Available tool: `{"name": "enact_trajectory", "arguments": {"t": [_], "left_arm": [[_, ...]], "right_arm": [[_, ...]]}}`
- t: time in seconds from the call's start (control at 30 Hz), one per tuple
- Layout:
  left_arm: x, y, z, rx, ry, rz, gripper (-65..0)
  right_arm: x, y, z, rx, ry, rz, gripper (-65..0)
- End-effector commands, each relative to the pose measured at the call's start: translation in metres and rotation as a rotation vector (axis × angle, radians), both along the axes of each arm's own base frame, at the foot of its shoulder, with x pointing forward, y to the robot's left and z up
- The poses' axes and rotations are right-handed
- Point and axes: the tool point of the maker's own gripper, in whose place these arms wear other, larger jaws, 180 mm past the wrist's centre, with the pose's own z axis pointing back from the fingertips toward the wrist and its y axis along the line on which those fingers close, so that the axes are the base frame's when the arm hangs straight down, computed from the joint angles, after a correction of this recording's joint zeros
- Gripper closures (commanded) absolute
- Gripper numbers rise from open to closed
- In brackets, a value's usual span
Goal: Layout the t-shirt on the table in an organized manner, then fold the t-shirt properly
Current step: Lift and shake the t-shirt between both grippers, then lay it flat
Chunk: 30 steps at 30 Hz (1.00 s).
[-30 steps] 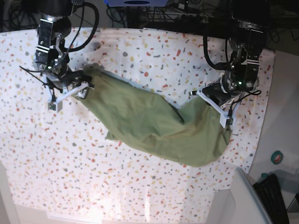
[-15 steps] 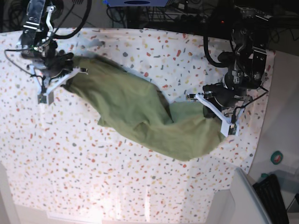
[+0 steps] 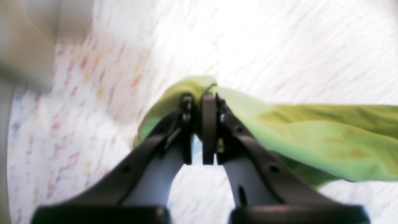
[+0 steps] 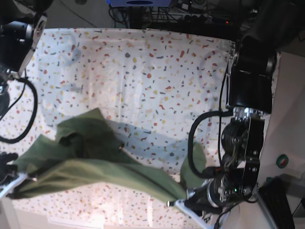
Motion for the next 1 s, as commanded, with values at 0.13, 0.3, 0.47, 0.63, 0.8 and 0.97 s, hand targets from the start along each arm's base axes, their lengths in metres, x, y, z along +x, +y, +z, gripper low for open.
{"name": "enact_trajectory", "arguments": {"t": [0.13, 0.3, 0.47, 0.63, 0.8, 0.97], "left_arm": [[0.004, -0.011, 0.035, -0.101, -0.102, 0.011, 0.0], [-0.048, 0.003, -0.026, -0.059, 0.003, 0.019, 0.0], [-0.106, 0.036, -0.104, 0.014, 0.196, 0.054, 0.0], [-0.122, 0.055, -0.165, 0.045, 0.359, 0.1, 0.0], [-0.105, 0.06, -0.201, 0.081, 0.331, 0.126, 0.0], [-0.082, 0.039, -0.21, 0.112, 0.321, 0.082, 0.0]], "right_arm": [[-0.018, -0.03, 0.045, -0.057, -0.088, -0.079, 0.0], [-0.063, -0.043, -0.02, -0.045, 0.087, -0.123, 0.0], [-0.113, -0.022, -0.093, 0.022, 0.279, -0.114, 0.0], [-0.11, -0.012, -0.147, 0.125, 0.336, -0.116, 0.0], [-0.085, -0.026, -0.197, 0.203, 0.358, -0.145, 0.0], [-0.055, -0.047, -0.21, 0.241, 0.364, -0.182, 0.0]]}}
